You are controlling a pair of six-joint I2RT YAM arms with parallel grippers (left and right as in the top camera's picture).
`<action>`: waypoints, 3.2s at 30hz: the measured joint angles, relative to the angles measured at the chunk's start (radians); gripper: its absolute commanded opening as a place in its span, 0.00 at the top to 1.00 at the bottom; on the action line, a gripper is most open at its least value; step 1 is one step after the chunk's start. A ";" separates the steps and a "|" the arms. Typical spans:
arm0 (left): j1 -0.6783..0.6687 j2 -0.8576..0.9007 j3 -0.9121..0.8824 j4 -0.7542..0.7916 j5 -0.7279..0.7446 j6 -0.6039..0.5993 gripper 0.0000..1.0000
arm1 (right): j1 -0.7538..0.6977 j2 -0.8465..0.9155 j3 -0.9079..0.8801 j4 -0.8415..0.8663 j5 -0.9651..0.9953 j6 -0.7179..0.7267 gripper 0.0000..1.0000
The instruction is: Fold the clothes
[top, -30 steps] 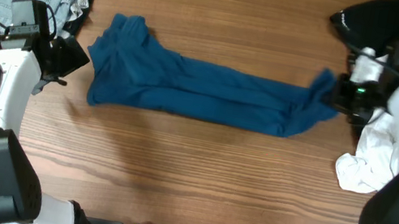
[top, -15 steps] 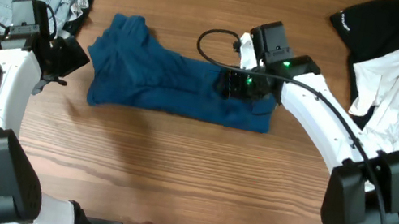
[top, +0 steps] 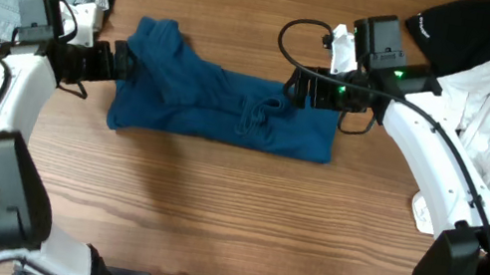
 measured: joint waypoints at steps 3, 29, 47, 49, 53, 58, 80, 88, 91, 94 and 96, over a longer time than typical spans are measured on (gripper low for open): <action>-0.012 0.153 0.001 0.163 0.014 0.132 0.00 | 0.000 0.000 0.001 -0.006 0.000 -0.004 0.00; -0.085 0.286 0.020 -0.008 0.350 0.072 0.96 | 0.000 0.000 0.001 -0.014 0.012 -0.003 0.17; -0.008 -0.174 0.071 -0.185 0.135 -0.076 0.96 | 0.010 0.172 -0.103 0.205 -0.221 0.079 0.96; -0.050 -0.174 0.071 -0.187 0.124 -0.076 0.96 | 0.023 0.238 -0.103 0.237 -0.271 0.079 0.96; -0.145 -0.174 0.071 -0.186 0.086 -0.076 0.96 | 0.012 0.261 -0.110 0.298 -0.323 0.078 0.96; -0.246 -0.174 0.071 -0.148 0.062 -0.089 0.96 | 0.010 0.262 -0.111 0.332 -0.326 0.075 0.96; -0.625 -0.027 0.071 0.066 -0.071 -0.211 0.00 | -0.389 -0.126 -0.021 0.367 -0.585 0.160 0.35; -0.627 -0.027 0.071 0.193 -0.045 -0.265 0.00 | -0.412 -0.126 -0.021 0.260 -0.554 0.142 0.34; -0.533 -0.038 0.074 0.184 -0.035 -0.329 0.00 | -0.359 -0.124 -0.021 0.200 -0.486 0.111 0.30; -0.348 -0.106 0.078 0.150 -0.047 -0.412 0.00 | -0.236 -0.103 -0.021 0.195 -0.398 0.093 0.27; -0.211 -0.155 0.092 0.083 -0.056 -0.453 0.00 | -0.122 -0.068 -0.021 0.203 -0.306 0.090 0.21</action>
